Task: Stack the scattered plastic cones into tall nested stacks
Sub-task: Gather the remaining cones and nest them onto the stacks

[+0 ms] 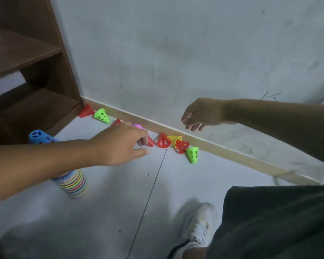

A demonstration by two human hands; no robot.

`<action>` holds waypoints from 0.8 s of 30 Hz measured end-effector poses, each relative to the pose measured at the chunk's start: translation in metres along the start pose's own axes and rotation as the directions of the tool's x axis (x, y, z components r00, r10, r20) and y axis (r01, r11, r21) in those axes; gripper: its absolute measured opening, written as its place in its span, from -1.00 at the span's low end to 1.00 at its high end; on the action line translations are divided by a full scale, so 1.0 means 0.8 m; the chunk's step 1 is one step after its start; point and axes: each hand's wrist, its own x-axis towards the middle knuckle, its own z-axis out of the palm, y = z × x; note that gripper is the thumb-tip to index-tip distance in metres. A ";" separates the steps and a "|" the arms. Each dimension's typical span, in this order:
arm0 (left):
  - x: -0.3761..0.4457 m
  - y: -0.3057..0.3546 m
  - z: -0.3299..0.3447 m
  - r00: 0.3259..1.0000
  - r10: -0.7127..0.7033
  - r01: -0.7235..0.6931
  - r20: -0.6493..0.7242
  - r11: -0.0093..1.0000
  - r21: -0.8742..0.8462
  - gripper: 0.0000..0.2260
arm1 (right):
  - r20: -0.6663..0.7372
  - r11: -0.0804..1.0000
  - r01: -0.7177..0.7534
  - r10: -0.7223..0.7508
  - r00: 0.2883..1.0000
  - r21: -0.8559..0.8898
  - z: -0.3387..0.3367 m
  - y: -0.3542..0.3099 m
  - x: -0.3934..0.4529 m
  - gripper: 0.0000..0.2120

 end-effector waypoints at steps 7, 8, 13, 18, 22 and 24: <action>0.099 0.003 0.086 0.992 -0.026 0.039 0.126 0.994 -0.100 -0.83 | 0.025 0.988 -0.156 0.157 0.987 -0.018 0.024 0.141 0.027 -0.88; 0.112 -0.001 0.101 0.989 -0.042 0.057 0.140 0.993 -0.102 -0.83 | 0.033 0.984 -0.176 0.176 0.984 -0.019 0.030 0.158 0.033 -0.88; 0.167 -0.025 0.166 0.968 -0.150 0.184 0.201 0.970 -0.159 -0.70 | 0.015 0.973 -0.215 0.217 0.976 -0.081 0.066 0.216 0.078 -0.70; 0.218 -0.054 0.214 0.957 -0.231 0.268 0.175 0.936 -0.230 -0.59 | 0.001 0.985 -0.164 0.164 0.986 -0.054 0.112 0.254 0.134 -0.45; 0.252 -0.078 0.250 0.942 -0.280 0.319 0.186 0.920 -0.230 -0.53 | -0.033 0.990 -0.136 0.134 0.990 -0.038 0.143 0.278 0.177 -0.34; 0.269 -0.085 0.263 0.944 -0.272 0.311 0.186 0.923 -0.226 -0.55 | -0.058 0.989 -0.146 0.144 0.988 -0.027 0.157 0.291 0.197 -0.30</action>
